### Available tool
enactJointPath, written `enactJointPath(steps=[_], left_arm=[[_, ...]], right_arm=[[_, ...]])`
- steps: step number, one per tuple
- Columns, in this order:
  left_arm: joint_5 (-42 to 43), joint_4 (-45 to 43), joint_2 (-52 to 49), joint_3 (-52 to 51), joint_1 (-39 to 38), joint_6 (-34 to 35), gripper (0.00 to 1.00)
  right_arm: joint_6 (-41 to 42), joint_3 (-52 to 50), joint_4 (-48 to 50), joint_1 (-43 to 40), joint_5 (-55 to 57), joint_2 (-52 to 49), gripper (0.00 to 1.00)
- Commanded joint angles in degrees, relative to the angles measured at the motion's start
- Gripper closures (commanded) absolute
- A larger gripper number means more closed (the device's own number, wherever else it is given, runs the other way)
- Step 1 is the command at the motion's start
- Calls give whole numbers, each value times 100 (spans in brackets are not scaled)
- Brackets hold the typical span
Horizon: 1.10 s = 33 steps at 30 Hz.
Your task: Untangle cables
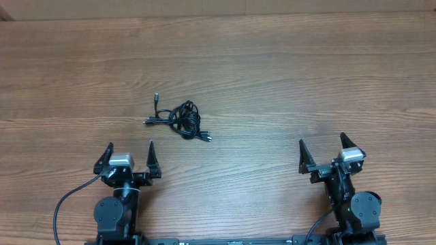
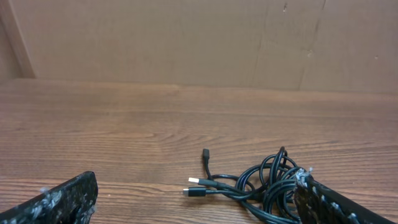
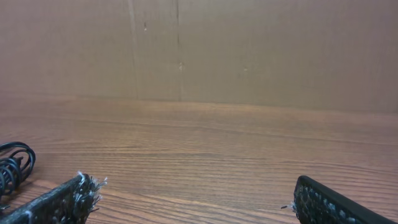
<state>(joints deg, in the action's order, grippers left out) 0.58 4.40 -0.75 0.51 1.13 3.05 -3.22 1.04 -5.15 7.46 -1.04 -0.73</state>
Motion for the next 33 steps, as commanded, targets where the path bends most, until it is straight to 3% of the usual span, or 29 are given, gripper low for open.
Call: enactJointPath(steps=[1,33], left_arm=[[-57,7,44,-24,-39,31,0],[-234,-13,44,-24,-39,35,0]], right_arm=[[17,-55,31,-46,55,57,0],[17,-55,31,-46,55,57,0]])
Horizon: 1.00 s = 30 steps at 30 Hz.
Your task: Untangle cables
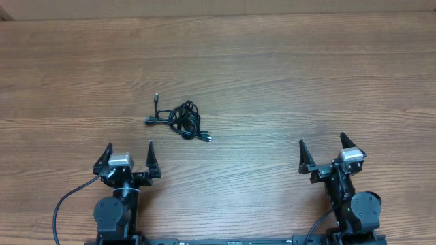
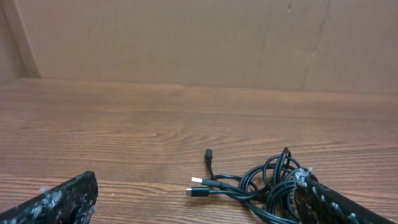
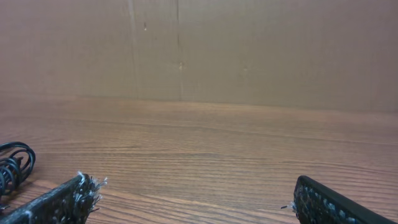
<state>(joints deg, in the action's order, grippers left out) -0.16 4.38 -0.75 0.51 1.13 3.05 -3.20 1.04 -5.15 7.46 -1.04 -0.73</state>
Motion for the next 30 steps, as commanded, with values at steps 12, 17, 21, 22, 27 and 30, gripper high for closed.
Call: enactJointPath(steps=[12,17,21,22,27,30], left_arm=[[-326,669,44,363,-39,37,0],[-328,1078,44,798,-39,37,0],[-345,1222,39,1086,-39,66,0],[-348,1233,39,1147,-39,151,1],[-343,1272,35,1368,-39,479,0],[-341,1469,-44,1523,-39,494,0]], right_arm=[[15,-55,31,-46,55,57,0],[15,-55,31,-46,55,57,0],[15,-55,31,-46,55,57,0],[15,-55,28,-46,55,57,0],[15,-55,31,-46,55,57,0],[15,-55,28,-46,55,57,0]])
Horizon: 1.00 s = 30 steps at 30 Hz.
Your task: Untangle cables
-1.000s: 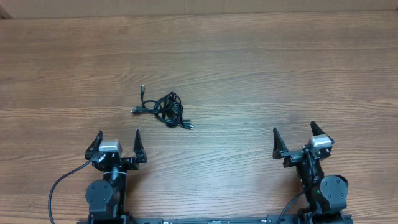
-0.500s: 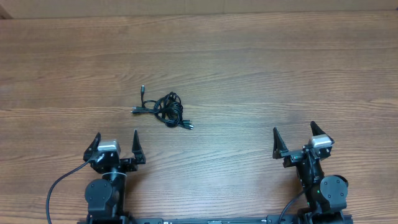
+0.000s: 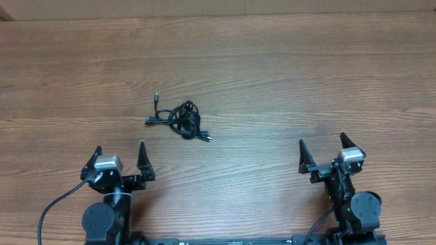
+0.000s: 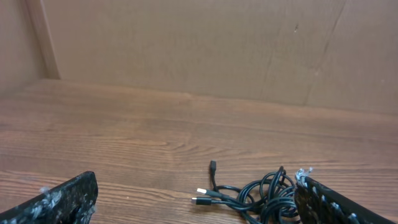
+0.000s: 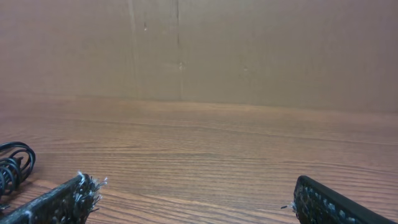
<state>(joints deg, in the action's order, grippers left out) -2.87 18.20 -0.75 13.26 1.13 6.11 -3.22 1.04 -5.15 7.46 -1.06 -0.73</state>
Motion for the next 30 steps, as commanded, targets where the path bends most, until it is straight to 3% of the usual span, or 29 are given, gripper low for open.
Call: enactJointPath(steps=[1,15,30], left_arm=[[-66,179,-109,319,-39,186,0],[-44,824,-1967,1803,-39,181,0],[365,2452,-4332,3908,-42,162,0]], right_arm=[[17,-55,31,-46,57,57,0],[17,-55,28,-46,57,57,0],[17,-55,31,-46,57,57,0]])
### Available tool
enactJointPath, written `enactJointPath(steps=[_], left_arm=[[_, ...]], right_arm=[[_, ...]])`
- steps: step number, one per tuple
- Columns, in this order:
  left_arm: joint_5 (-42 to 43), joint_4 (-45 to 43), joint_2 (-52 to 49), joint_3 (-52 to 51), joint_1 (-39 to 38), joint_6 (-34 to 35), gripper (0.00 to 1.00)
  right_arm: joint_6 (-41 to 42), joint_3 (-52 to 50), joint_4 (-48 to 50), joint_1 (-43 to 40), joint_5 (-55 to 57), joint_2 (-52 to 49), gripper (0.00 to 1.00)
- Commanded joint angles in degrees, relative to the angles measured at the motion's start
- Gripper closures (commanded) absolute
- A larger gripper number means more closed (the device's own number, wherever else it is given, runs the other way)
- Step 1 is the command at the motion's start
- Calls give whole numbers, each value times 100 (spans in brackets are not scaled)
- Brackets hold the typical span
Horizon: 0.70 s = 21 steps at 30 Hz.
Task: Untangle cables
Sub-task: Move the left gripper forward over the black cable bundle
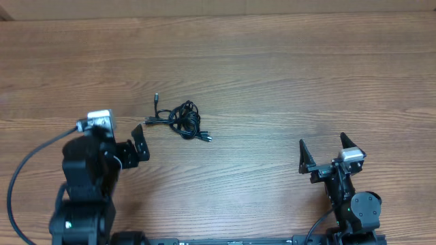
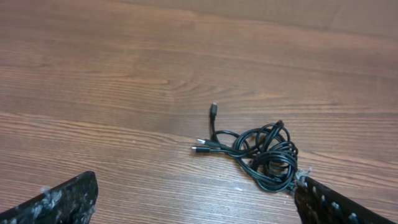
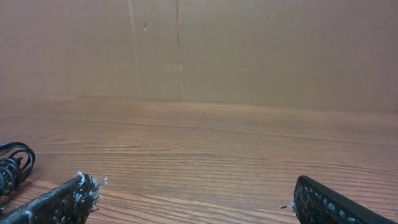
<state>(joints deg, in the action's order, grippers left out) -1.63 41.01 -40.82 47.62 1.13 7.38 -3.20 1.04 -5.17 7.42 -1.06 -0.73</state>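
A small tangle of black cables (image 1: 182,120) lies on the wooden table (image 1: 286,75), left of centre. The left wrist view looks down on the tangle (image 2: 264,154); a dark plug (image 2: 214,109) and silver plugs (image 2: 198,145) stick out to its left. My left gripper (image 2: 196,182) is raised and open, with nothing between its fingers, just short of the tangle and to its left. Near the front right, my right gripper (image 1: 321,141) is low and open, far from the cables. Only a loop of cable (image 3: 13,163) shows at the left edge of the right wrist view.
A brown cardboard wall (image 3: 249,50) stands along the back of the table. The left arm's own black lead (image 1: 20,184) hangs at the front left. Nothing else lies on the wood.
The left arm has risen and moved forward and left, and its camera now tilts down onto the tangle. The cables and the right arm have not moved.
Both grippers first stood open and low at the front edge, with the tangle ahead of the left one. Then the left arm sat a little further left with a higher view. Now it is raised beside the untouched tangle.
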Motion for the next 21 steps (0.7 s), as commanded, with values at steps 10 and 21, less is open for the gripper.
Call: enactJointPath(steps=[10,21], left_arm=[[1019,1246,-1364,1561,-42,-269,0],[1263,1491,-1917,1751,-46,-315,0]], right_arm=[[15,-55,33,-42,57,57,0],[15,-55,33,-42,57,57,0]])
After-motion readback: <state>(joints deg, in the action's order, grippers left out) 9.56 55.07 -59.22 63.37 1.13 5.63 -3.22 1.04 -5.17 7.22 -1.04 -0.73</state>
